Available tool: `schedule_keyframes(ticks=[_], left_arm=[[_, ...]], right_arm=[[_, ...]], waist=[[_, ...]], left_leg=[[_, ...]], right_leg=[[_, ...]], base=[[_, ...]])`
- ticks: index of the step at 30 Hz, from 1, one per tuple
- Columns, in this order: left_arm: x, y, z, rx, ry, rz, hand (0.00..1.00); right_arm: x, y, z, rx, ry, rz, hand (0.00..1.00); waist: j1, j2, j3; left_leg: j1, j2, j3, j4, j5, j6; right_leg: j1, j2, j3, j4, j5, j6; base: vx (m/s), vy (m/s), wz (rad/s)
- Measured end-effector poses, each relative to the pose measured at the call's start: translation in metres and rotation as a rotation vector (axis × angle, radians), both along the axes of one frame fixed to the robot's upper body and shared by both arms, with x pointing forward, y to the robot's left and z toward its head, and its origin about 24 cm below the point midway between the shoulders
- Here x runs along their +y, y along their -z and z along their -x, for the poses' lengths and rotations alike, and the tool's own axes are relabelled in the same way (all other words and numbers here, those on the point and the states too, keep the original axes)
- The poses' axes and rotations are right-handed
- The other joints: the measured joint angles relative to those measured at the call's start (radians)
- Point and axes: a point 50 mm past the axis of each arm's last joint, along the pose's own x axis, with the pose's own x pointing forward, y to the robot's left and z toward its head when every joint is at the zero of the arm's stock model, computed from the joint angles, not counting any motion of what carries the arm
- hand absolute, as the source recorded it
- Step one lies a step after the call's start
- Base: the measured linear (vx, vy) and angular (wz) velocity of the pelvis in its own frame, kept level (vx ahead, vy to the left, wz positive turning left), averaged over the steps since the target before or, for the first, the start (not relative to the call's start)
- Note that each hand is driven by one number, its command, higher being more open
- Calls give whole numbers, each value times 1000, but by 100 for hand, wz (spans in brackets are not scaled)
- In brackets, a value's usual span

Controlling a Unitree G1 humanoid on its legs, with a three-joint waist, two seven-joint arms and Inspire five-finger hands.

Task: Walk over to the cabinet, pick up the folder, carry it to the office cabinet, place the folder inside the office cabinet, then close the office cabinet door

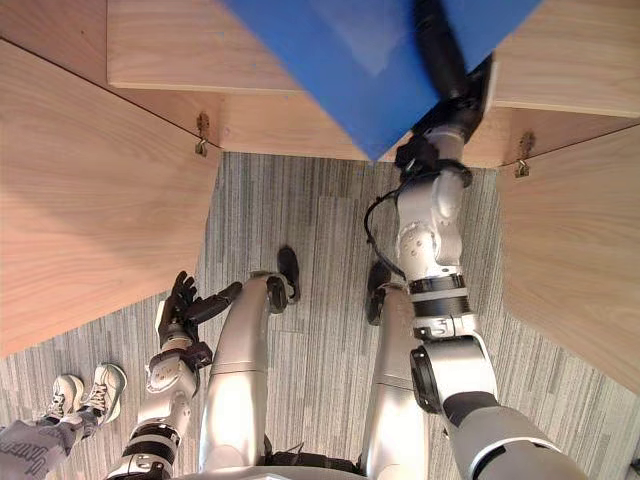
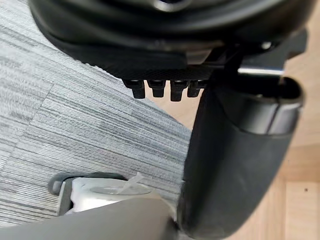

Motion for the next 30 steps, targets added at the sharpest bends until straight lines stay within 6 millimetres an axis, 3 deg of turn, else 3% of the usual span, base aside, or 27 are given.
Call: schedule_keyframes(ticks=[1, 2, 7, 14, 18, 25, 28, 30], left_arm=[[0, -1, 0, -2, -3, -2, 100], [-1, -2, -1, -6, -11, -5, 100], [-8, -8, -4, -37, -27, 10, 100], [-24, -13, -11, -74, -16, 47, 100], [-24, -13, -11, -72, -20, 48, 100], [-21, -11, -11, -64, -28, 57, 100], [-18, -8, -11, -42, -23, 48, 100], [-16, -7, -10, -43, -9, 51, 100]], right_arm=[[-4, -2, -1, -1, 8, -42, 0], [-8, -5, -4, 5, 10, -121, 100], [-26, -14, -10, 20, 25, -372, 100], [-28, -41, -18, 5, -4, -393, 100], [-22, -53, -22, 20, -19, -285, 100], [-21, -54, -28, 55, -19, -93, 100], [-11, -54, -32, 71, -31, 77, 100], [-6, -55, -32, 86, -9, 303, 100]], waist=[[0, 0, 0], [1, 0, 0], [7, 0, 0], [4, 0, -2], [5, -1, -4], [-6, -1, -5], [-23, -3, -7], [-29, -3, -7]], left_leg=[[-3, 0, -1, 0, 0, 0], [-5, 0, -2, 0, 1, 0], [-6, -6, -3, -8, 2, 0], [-11, -15, -13, -27, 17, -3], [-11, -15, -12, -37, 21, -3], [-1, -12, -9, -42, 21, -2], [9, -9, -1, -52, 22, -1], [13, -8, 8, -61, 24, 2]], right_leg=[[-2, 0, -1, 0, 0, -1], [-4, -1, -2, 0, 0, -1], [-4, -6, -6, -2, -2, -1], [-4, -14, -20, -14, -1, -2], [-3, -15, -23, -22, -1, -2], [9, -14, -25, -33, 1, -3], [19, -14, -23, -45, 6, -2], [19, -13, -17, -56, 13, 0]], base=[[5, -36, 3], [7, -35, 2], [-1, -35, 4], [-18, -42, 6], [-4, -27, 2], [-2, -4, 0], [-17, -15, -2], [-21, -16, -6]])
